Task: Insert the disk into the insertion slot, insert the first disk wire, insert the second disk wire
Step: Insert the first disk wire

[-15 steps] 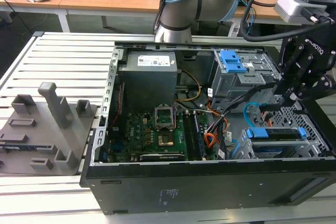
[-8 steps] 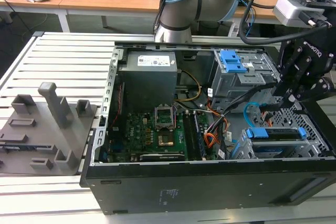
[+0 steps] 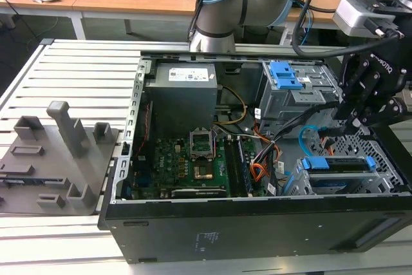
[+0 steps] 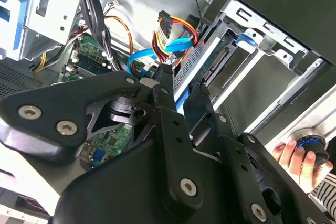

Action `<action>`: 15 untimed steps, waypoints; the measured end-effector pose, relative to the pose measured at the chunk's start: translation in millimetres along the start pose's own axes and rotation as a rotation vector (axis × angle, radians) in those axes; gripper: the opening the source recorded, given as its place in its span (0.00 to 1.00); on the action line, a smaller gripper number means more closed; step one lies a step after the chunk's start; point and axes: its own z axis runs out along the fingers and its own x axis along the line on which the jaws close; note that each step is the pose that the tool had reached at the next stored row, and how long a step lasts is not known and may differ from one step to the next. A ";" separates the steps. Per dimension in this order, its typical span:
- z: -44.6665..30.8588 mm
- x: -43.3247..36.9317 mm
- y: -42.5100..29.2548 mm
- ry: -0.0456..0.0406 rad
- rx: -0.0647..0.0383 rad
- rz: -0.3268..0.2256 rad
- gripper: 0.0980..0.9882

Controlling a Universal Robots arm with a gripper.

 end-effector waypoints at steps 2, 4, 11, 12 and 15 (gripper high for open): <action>1.2 0.0 -0.1 -0.0001 0.000 0.000 0.30; 2.1 0.0 -0.1 0.0000 0.000 0.000 0.30; 8.4 0.0 -0.4 0.0000 0.000 0.000 0.30; 10.4 -0.6 -0.5 0.0001 0.000 0.000 0.30; 11.3 -5.6 -0.5 -0.0001 0.000 0.000 0.30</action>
